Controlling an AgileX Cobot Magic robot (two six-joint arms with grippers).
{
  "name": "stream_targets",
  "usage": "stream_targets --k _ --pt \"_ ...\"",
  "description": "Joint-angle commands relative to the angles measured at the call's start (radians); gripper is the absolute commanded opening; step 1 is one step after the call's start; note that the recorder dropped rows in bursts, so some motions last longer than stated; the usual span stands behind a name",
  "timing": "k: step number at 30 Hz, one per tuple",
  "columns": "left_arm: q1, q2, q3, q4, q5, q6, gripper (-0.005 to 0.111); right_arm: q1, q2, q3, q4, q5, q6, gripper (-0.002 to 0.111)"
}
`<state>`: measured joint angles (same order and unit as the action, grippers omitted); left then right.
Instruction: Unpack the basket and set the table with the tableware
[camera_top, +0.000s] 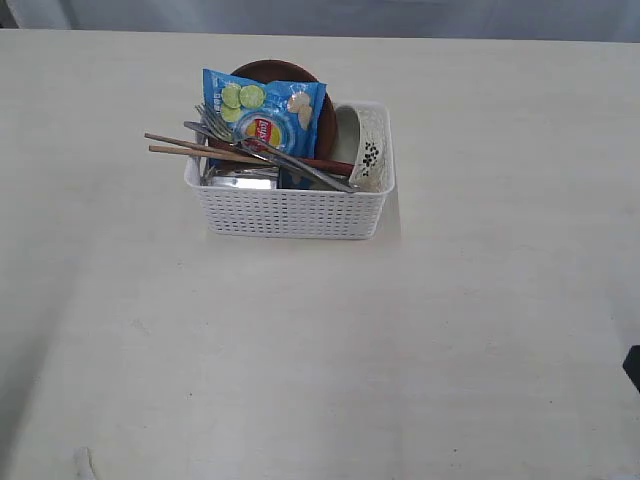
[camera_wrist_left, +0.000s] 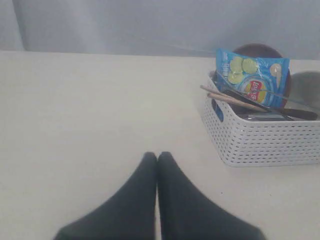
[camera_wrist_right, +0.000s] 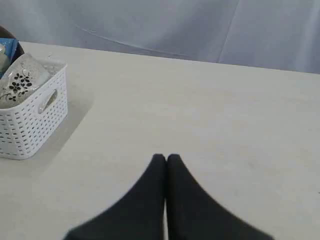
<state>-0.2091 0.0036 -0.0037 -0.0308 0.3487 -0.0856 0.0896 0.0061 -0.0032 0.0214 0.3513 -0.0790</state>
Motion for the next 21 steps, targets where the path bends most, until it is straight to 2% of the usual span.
stream_targets --k 1,3,6,8,12,21 --pt "-0.005 -0.004 0.004 0.001 -0.002 0.003 0.0 -0.007 -0.006 0.003 -0.012 -0.01 0.001 0.0" --pt "-0.005 -0.004 0.004 0.001 -0.002 0.003 0.0 -0.007 -0.006 0.003 0.008 -0.064 0.014 0.0" --pt "-0.005 -0.004 0.004 0.001 -0.002 0.003 0.0 -0.007 -0.006 0.003 0.074 -0.269 0.089 0.0" --pt "-0.005 -0.004 0.004 0.001 -0.002 0.003 0.0 -0.007 -0.006 0.003 0.087 -0.439 0.096 0.0" --pt "-0.005 -0.004 0.004 0.001 -0.002 0.003 0.0 -0.007 -0.006 0.003 0.087 -0.667 0.096 0.0" --pt "-0.005 -0.004 0.004 0.001 -0.002 0.003 0.0 -0.007 -0.006 0.003 0.087 -0.892 0.056 0.0"
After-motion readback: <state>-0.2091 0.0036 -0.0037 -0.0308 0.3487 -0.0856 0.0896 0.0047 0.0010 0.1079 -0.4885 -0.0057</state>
